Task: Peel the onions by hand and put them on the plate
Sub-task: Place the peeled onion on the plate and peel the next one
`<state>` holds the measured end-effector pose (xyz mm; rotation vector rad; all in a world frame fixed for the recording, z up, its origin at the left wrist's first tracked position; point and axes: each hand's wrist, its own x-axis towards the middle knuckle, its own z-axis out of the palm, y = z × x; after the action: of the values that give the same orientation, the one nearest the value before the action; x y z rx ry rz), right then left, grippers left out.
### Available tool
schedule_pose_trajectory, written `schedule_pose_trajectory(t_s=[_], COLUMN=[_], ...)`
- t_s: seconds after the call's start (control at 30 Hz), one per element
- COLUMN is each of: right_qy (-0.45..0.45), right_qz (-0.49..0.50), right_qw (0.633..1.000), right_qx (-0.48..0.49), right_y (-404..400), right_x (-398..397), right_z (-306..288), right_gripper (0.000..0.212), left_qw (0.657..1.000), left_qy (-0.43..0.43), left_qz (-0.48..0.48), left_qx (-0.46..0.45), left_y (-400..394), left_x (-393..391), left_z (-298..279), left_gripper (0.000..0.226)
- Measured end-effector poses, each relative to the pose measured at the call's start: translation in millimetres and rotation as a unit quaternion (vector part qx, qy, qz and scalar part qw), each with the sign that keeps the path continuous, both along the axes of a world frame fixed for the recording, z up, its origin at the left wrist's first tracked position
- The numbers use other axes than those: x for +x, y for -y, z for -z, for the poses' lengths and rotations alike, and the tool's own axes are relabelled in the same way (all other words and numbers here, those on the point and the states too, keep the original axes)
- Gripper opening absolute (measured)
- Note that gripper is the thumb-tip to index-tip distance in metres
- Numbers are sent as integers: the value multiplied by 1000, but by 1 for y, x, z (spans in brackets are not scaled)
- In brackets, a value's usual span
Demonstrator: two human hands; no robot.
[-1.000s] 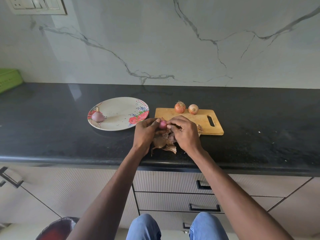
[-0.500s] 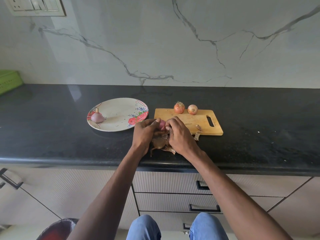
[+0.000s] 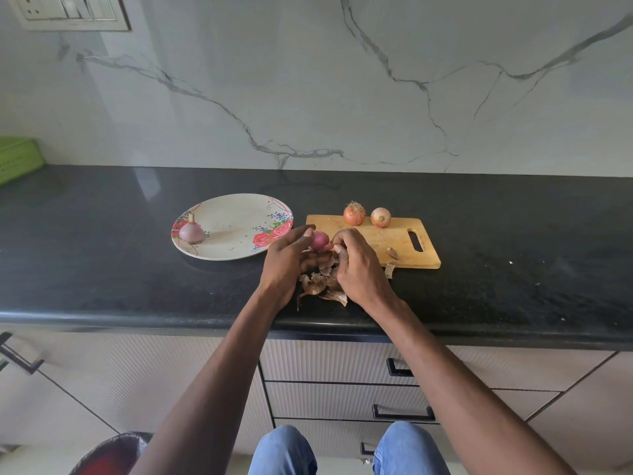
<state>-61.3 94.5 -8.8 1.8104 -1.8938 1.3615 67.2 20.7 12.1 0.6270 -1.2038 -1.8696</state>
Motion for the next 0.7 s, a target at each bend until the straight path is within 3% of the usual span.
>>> schedule_pose_trajectory(t_s=[0.1,0.37,0.57,0.7], right_qy=[21,27,43,15], right_qz=[-11,-31,19,39], right_qw=[1000,999,998,998], right_qx=[-1,-6,-31,-37], right_y=[-1,-3,-5,-4], right_x=[-1,2,1,0], right_z=[-1,-3,-4,-5], right_gripper=[16,17,18,18], left_qw=[1000,1000,998,999], left_qy=[20,24,14,21], left_qz=[8,-6,-49,-23], left_qx=[-1,15,42,36], left_y=[2,4,5,4], left_x=[0,2,3,3], left_z=[2,1,-1,-1], left_gripper=[27,24,29,29])
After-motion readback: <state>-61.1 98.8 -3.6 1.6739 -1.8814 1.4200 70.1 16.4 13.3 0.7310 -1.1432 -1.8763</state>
